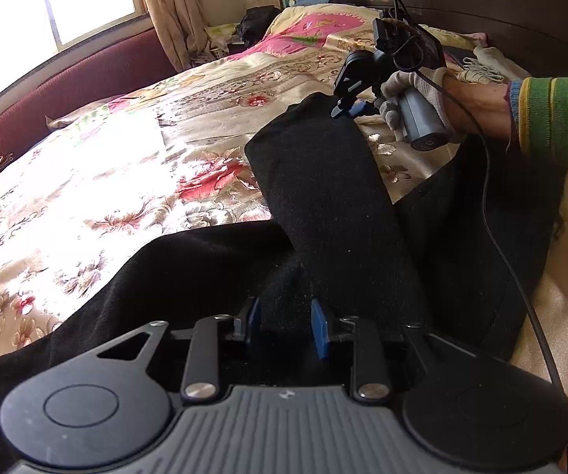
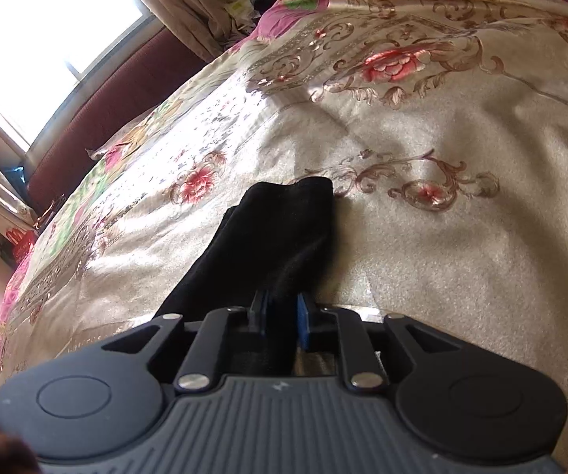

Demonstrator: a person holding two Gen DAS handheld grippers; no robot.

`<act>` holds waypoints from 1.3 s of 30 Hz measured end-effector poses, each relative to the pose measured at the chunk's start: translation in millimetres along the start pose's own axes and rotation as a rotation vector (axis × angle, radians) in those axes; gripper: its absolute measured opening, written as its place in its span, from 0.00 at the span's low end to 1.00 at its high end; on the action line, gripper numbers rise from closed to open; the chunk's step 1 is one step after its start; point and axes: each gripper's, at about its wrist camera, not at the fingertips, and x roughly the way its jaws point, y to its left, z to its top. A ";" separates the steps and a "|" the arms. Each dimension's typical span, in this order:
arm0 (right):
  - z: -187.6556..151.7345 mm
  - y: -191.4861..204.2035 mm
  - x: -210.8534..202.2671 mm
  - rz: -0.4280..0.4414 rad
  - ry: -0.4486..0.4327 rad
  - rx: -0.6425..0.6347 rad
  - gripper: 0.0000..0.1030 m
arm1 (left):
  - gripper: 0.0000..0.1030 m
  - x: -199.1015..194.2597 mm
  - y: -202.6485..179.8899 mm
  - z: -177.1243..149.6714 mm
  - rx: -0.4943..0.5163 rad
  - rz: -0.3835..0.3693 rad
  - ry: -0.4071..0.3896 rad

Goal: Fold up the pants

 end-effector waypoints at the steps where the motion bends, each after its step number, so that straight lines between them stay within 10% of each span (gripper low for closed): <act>1: 1.0 -1.5 1.8 0.002 0.001 0.021 0.16 | 0.41 0.4 -0.3 1.3 0.002 0.003 0.004; 12: 34.0 -5.5 -135.0 0.169 -0.116 -0.032 0.06 | 0.41 -4.9 -12.8 14.4 0.050 0.009 -0.031; 21: 34.1 -72.8 -309.2 0.102 -0.294 -0.019 0.05 | 0.48 -25.4 -66.4 25.8 0.181 -0.098 -0.104; 29: -29.4 -173.9 -268.8 -0.117 -0.129 0.105 0.08 | 0.50 -24.6 -113.2 16.2 0.316 -0.130 -0.029; 39: -44.3 -210.2 -277.9 -0.045 -0.182 0.248 0.18 | 0.51 -23.7 -136.7 18.8 0.386 -0.120 -0.013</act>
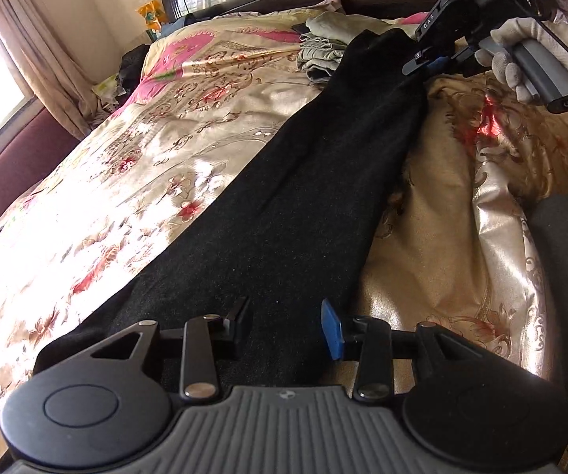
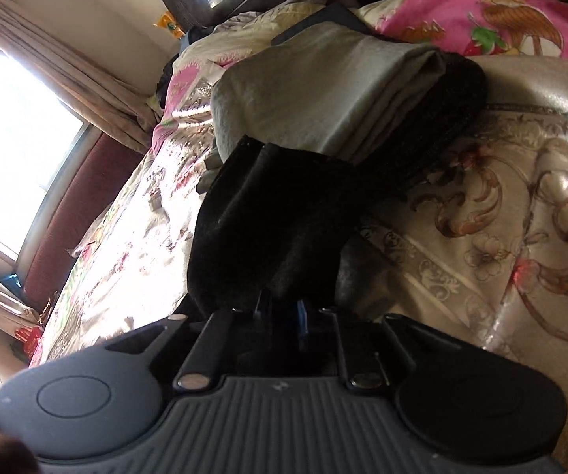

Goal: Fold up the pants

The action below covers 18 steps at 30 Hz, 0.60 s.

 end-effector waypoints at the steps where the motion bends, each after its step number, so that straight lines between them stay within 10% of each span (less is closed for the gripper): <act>1: -0.4 -1.9 -2.0 0.000 -0.010 0.008 0.19 | 0.51 0.2 -0.1 1.1 -0.003 0.000 -0.002; 11: -18.1 -16.7 -11.1 0.049 -0.069 0.079 0.31 | 0.56 4.1 1.5 -2.5 -0.016 -0.002 0.017; 15: -15.2 -14.5 3.2 0.092 -0.037 0.078 0.58 | 0.56 6.0 -0.2 -2.4 -0.010 0.001 0.024; 18: -14.9 -6.7 28.5 0.067 -0.007 0.020 0.59 | 0.56 5.2 -0.8 -0.7 -0.009 0.005 0.023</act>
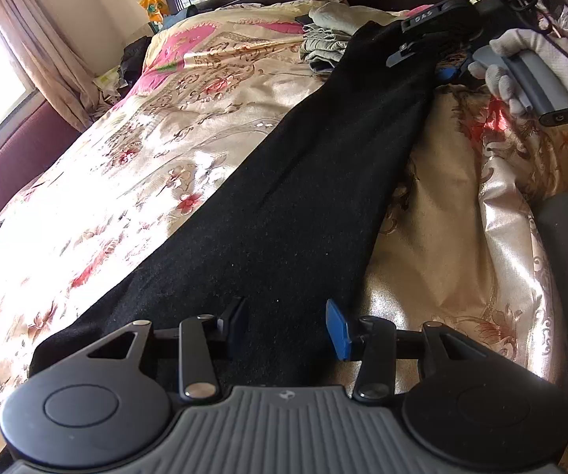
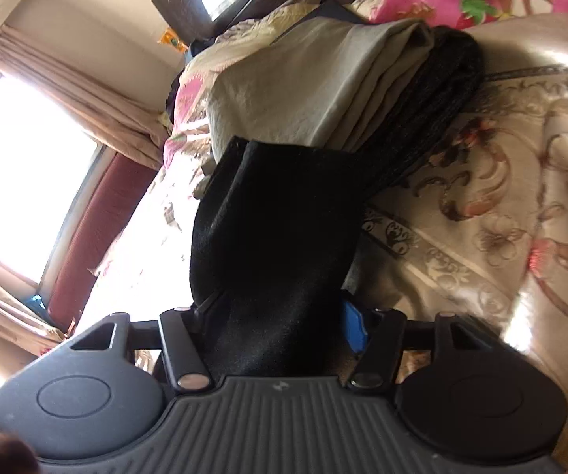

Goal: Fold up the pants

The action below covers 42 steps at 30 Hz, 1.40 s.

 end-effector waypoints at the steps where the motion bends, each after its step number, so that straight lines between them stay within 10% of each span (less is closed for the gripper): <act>1: -0.7 0.7 6.2 0.003 0.001 -0.003 0.59 | 0.56 -0.6 0.1 0.3 -0.002 0.000 -0.001; 6: -0.5 -4.6 14.5 0.055 0.024 0.095 0.13 | 0.56 -1.4 -0.4 0.7 -0.001 0.005 0.001; 12: 13.0 20.9 -66.9 0.240 -0.096 0.069 0.08 | 0.58 -16.9 -1.5 12.2 0.004 -0.021 -0.070; 22: -7.8 -16.8 -40.2 0.007 0.001 0.073 0.18 | 0.63 -13.2 -18.4 6.6 -0.004 -0.047 -0.064; 26: -14.5 -22.9 -26.6 0.078 0.005 0.091 0.49 | 0.63 -18.4 -15.8 2.1 -0.013 -0.036 -0.070; 29: -14.6 -22.3 -15.9 0.083 0.002 0.102 0.44 | 0.63 -12.2 -13.9 4.6 -0.042 -0.032 -0.068; 32: -13.5 -22.3 -18.5 0.089 0.004 0.149 0.10 | 0.65 0.0 -12.9 6.9 -0.060 -0.035 -0.059; 42: -7.2 44.9 -71.7 0.210 -0.053 0.006 0.09 | 0.70 15.3 -10.1 -8.8 -0.128 -0.081 -0.028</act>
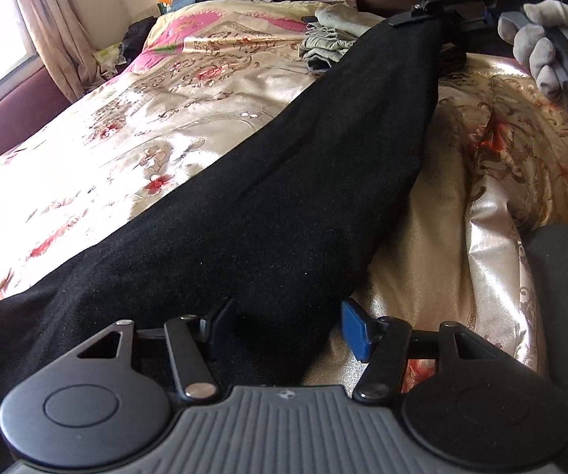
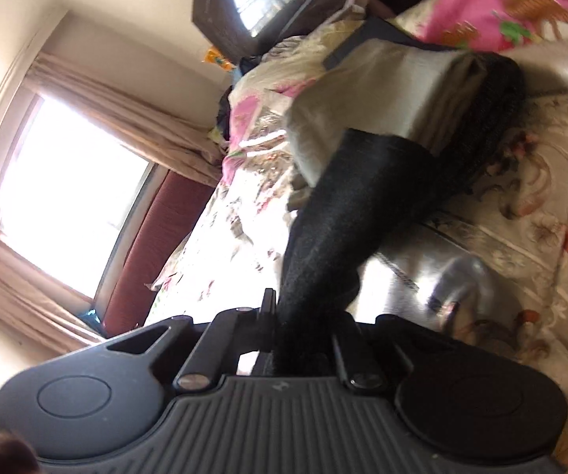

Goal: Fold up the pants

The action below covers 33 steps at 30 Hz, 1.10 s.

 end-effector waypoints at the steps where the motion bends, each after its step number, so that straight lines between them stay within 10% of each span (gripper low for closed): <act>1: -0.1 13.4 0.9 0.015 0.004 -0.024 0.09 | 0.70 -7.5 1.0 -1.4 0.000 0.009 -0.031; 7: -12.0 90.0 12.9 0.101 0.060 -0.150 0.09 | 0.74 -2.6 14.1 -17.3 -0.042 0.001 0.028; 14: -77.1 193.8 49.7 0.199 0.244 -0.385 0.09 | 0.74 -43.5 44.5 -37.4 -0.154 0.034 -0.078; 24: -260.7 294.3 113.7 0.292 0.543 -0.728 0.09 | 0.74 -118.1 113.2 -120.4 -0.350 0.273 -0.112; 33: -408.4 340.8 110.4 0.289 0.674 -1.104 0.09 | 0.75 -143.7 141.5 -179.3 -0.552 0.304 -0.150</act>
